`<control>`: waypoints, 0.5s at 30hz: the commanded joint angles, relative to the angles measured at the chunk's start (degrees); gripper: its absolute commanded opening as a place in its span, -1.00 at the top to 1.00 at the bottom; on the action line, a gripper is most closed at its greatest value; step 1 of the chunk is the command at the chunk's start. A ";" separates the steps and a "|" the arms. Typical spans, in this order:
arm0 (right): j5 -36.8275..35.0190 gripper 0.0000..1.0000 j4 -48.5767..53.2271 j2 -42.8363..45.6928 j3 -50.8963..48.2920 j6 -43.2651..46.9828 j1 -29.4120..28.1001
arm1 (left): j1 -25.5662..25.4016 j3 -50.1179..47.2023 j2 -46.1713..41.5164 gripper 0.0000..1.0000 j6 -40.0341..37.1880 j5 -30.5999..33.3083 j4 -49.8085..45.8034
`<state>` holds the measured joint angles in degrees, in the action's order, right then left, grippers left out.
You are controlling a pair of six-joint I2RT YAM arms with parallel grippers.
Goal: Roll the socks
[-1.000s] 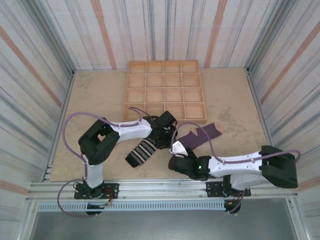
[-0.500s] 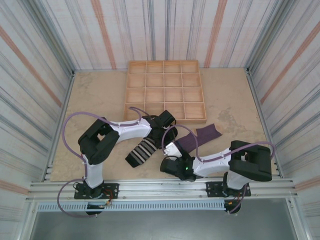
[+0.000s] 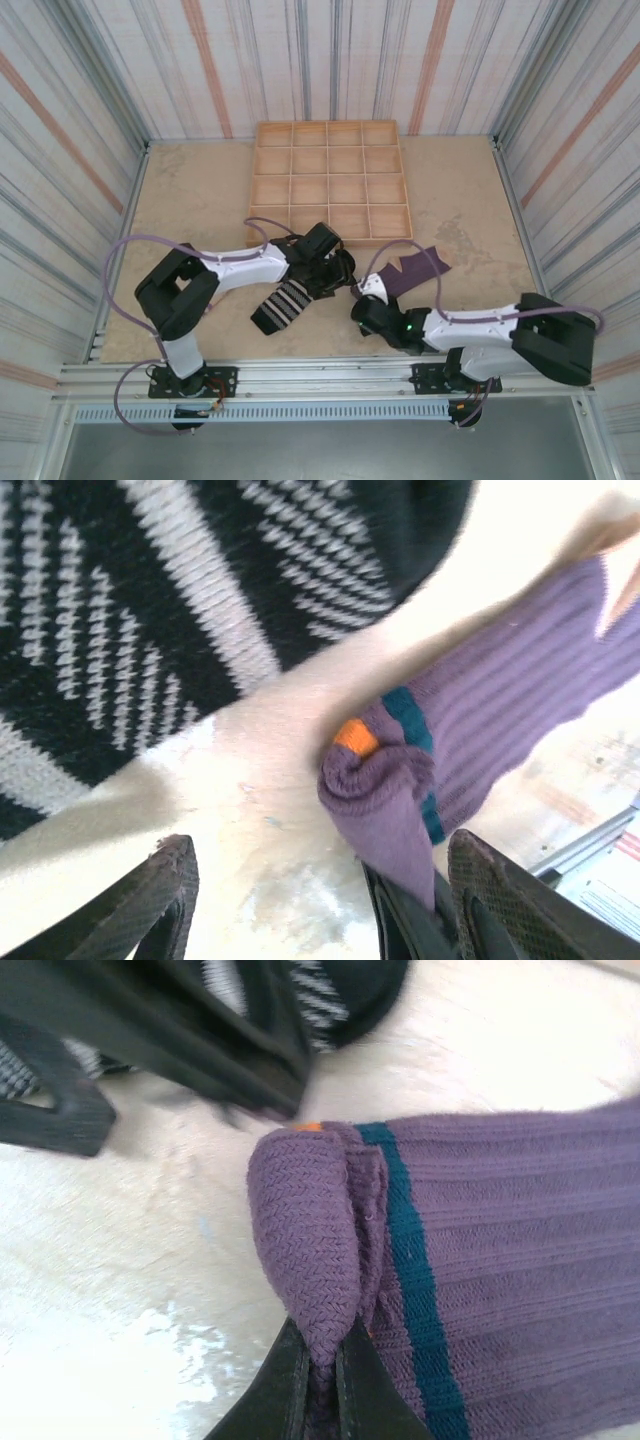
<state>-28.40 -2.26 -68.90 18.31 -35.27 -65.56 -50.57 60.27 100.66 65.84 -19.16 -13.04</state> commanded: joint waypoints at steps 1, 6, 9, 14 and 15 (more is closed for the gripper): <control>13.57 1.00 -2.46 5.71 -4.29 -4.88 4.63 | -0.03 -2.15 -4.04 -0.40 0.62 2.77 5.15; 28.22 1.00 -5.33 14.74 -10.36 -10.40 14.46 | -1.23 -2.13 -4.56 -0.38 -0.32 4.56 5.19; 35.30 1.00 -5.80 17.25 -12.64 -13.60 20.07 | -2.31 -2.89 -4.11 -0.33 0.32 5.73 6.35; 43.34 1.00 -5.86 20.08 -15.34 -19.69 28.19 | -4.48 -4.18 -3.37 -0.22 0.67 7.63 9.82; 44.27 1.00 -5.16 21.29 -15.81 -20.87 29.63 | -5.06 -3.98 -3.00 -0.20 0.35 7.81 10.17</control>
<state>8.38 -10.07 -49.30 4.60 -50.09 -38.74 -54.52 56.77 97.43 66.26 -13.69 -5.30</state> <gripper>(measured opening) 0.074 0.606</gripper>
